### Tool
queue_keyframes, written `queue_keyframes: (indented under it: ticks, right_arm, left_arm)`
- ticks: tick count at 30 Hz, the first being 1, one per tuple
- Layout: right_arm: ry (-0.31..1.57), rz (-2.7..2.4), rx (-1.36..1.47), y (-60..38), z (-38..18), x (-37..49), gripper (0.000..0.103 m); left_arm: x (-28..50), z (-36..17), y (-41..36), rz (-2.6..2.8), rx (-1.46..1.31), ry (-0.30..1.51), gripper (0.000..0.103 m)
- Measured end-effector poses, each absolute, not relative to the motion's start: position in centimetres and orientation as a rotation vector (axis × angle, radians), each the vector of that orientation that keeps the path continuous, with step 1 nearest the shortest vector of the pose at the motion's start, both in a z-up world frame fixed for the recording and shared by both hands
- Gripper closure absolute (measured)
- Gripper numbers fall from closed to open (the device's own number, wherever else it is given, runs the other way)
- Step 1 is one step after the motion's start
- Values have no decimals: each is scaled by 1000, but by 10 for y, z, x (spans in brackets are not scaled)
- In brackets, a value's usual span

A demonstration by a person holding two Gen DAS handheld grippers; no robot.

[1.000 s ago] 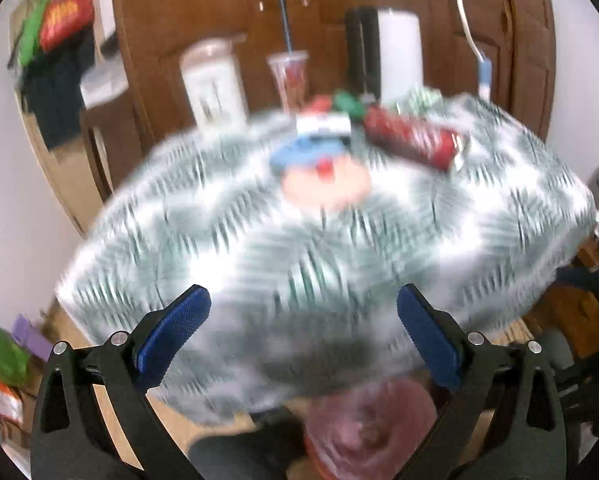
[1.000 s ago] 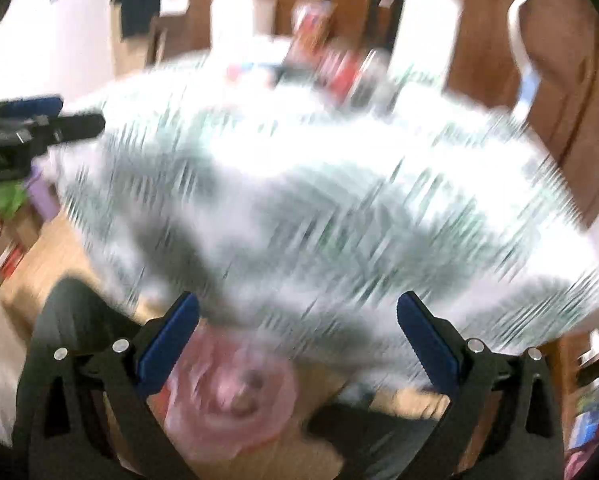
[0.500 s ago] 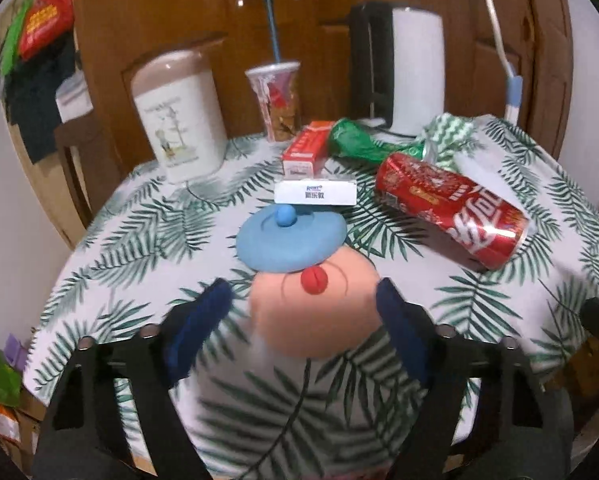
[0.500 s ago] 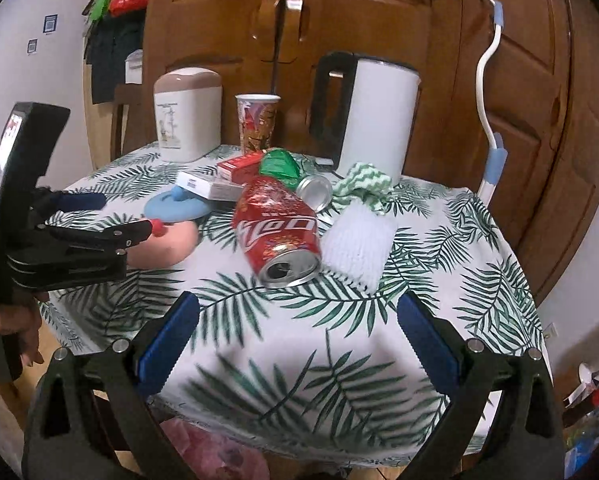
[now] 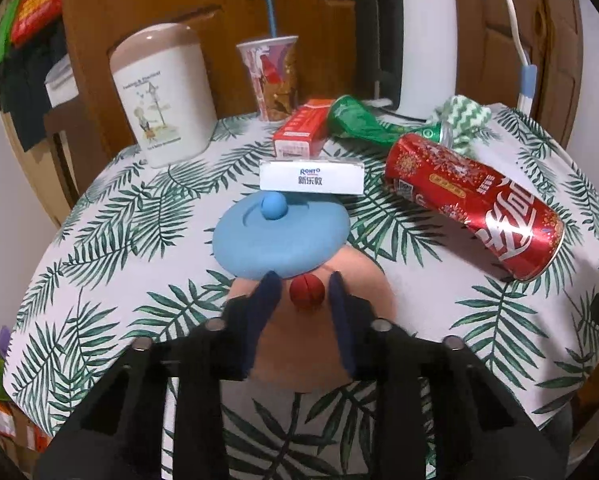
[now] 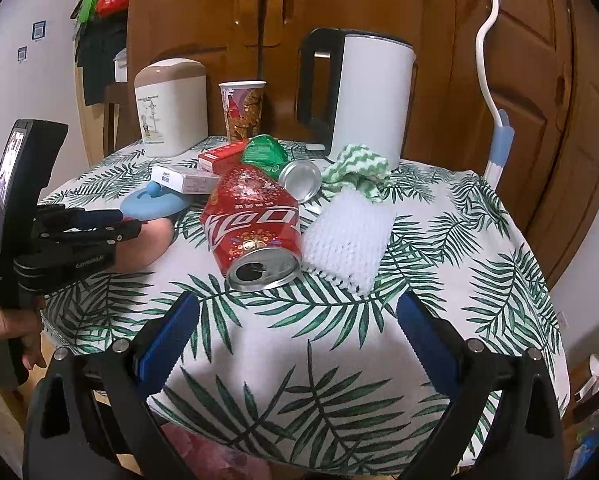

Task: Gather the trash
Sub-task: 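Grasp the peach disc with left tool while right tool grasps the foam sleeve, then carry the disc and foam sleeve down into the bin and open both tools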

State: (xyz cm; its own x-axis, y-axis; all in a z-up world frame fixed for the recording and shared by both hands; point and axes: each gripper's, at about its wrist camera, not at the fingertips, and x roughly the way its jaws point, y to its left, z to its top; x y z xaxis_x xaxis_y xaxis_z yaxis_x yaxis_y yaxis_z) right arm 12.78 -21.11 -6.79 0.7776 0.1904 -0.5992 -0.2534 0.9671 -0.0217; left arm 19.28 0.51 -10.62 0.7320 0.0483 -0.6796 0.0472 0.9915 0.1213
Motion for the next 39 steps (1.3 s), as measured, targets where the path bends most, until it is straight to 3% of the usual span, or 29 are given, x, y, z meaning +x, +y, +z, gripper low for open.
queue_keyframes:
  ticks: [14,20,31,37,39]
  right_arm:
    - [702,174,15,-254,-65,194,6]
    - [788,169,4,-250,-78,244,22]
    - [920,269,100,-244,-98,282,36]
    - [924,260,77,-247,-99,288,54]
    - [914,275,18,-237,-98,285,68]
  left_arm:
    - [190,-108,5,0,135,732,78]
    - [191,-108,4,0,142,737,78]
    - [190,-108,1,3,161,731,78]
    - [191,-108,1,4,162,732,78]
    - [191,-108,1,5,166,731,78]
